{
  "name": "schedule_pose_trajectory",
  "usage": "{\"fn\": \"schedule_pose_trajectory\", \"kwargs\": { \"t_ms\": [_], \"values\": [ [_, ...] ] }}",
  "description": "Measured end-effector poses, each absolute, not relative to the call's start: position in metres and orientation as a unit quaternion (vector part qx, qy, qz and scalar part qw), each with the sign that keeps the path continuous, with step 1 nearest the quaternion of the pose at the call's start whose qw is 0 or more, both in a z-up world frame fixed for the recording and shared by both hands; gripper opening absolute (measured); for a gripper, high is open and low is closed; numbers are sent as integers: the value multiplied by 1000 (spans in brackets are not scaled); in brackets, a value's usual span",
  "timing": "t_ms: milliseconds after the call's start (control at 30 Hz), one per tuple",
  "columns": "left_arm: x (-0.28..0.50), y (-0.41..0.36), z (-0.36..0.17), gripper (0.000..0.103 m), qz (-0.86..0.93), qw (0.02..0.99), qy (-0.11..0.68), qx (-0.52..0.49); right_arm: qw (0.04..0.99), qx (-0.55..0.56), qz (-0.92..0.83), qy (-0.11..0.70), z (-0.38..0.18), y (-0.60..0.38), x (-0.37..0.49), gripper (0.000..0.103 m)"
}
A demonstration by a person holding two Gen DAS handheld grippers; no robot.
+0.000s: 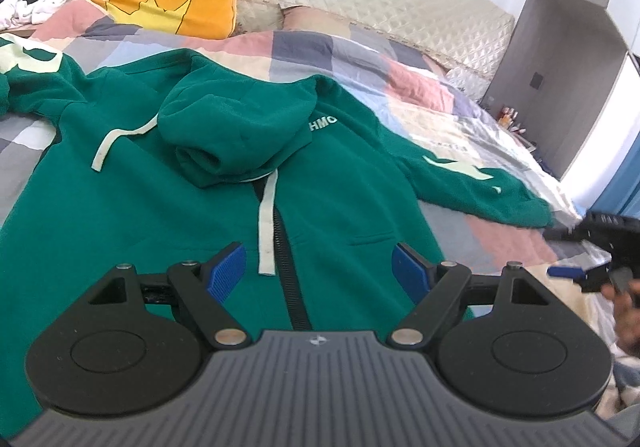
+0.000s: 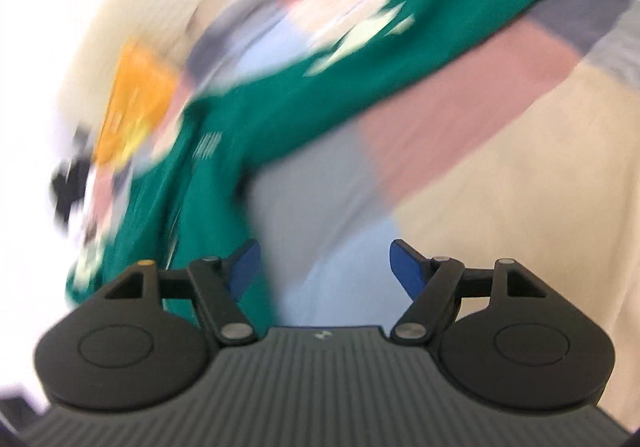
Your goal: Fold large clothes
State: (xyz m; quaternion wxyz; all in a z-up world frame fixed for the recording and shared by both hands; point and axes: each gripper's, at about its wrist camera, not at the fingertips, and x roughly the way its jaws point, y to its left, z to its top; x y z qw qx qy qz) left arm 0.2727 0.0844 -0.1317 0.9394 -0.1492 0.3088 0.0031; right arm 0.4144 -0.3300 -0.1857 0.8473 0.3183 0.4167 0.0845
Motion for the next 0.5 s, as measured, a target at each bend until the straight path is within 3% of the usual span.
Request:
{"fn": "schedule_pose_trajectory", "kwargs": {
  "t_ms": [200, 500],
  "values": [
    [290, 85, -144, 84, 24, 936, 323, -138, 849, 407, -6, 338, -233, -396, 473, 75],
    [320, 86, -170, 84, 79, 928, 351, -98, 864, 438, -54, 243, -276, -441, 555, 73]
  ]
}}
